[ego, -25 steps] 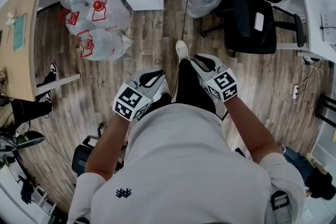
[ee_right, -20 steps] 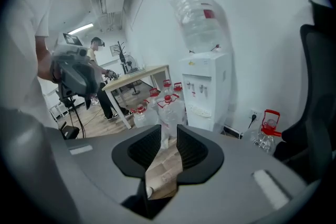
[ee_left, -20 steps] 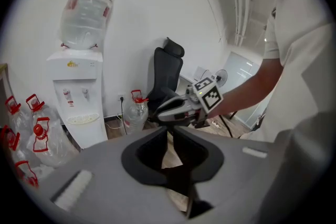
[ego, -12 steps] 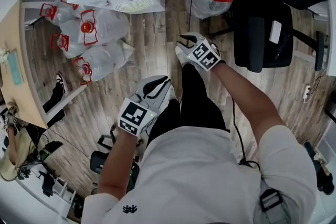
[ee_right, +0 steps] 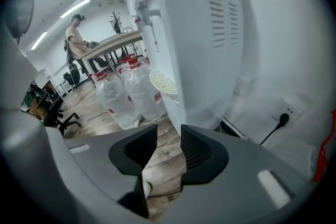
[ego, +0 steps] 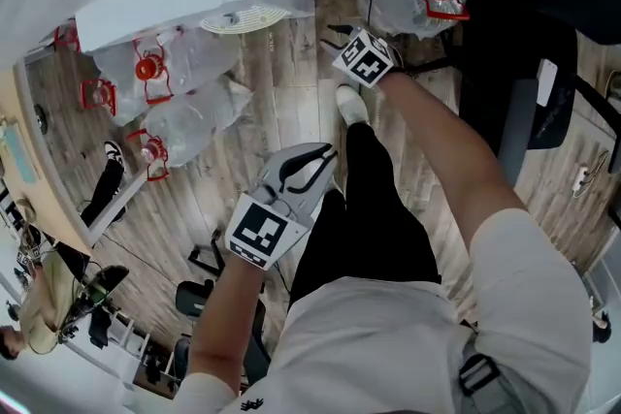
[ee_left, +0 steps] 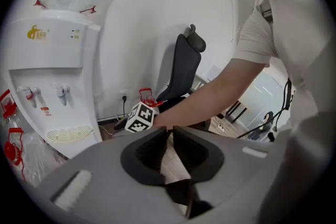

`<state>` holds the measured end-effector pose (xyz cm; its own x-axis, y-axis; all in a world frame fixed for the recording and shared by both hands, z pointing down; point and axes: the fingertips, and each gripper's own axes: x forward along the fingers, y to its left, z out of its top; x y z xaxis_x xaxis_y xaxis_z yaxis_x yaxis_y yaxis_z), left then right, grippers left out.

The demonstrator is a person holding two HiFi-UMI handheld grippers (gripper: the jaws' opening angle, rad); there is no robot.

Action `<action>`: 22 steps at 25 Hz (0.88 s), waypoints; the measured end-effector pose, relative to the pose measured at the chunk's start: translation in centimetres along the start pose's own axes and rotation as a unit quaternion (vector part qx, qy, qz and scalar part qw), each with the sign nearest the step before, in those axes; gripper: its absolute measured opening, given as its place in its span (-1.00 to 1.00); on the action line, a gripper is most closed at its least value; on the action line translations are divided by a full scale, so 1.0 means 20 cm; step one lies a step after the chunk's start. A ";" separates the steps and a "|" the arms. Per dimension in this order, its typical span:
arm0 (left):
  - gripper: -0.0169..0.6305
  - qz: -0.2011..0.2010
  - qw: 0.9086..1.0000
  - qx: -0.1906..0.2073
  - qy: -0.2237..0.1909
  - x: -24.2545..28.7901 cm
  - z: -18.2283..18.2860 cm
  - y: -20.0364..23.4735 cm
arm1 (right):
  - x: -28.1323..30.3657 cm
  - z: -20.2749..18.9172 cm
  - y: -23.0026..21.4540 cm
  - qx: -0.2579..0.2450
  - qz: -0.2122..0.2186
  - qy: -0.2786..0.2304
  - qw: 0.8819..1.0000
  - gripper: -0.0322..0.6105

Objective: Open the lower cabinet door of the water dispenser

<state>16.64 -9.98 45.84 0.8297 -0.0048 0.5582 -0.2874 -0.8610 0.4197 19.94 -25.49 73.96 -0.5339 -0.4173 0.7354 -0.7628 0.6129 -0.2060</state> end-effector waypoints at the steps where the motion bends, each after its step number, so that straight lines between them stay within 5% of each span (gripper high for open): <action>1: -0.75 0.001 1.000 0.001 0.000 0.02 -0.01 0.03 | 0.06 0.00 -0.04 -0.006 0.000 0.002 1.000 -0.53; 11: -0.75 0.006 0.999 -0.036 0.011 0.16 -0.15 0.19 | 0.52 -0.01 -0.28 -0.072 0.000 0.018 0.997 -0.46; 22: -0.75 0.018 0.998 -0.058 0.002 0.16 -0.25 0.24 | 0.68 0.01 -0.32 -0.105 0.002 0.028 0.994 -0.40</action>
<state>15.48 -11.53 53.27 0.8158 -0.0312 0.5775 -0.3699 -0.7957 0.4795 17.43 -35.22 85.20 -0.5117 -0.3798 0.7707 -0.6643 0.7437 -0.0746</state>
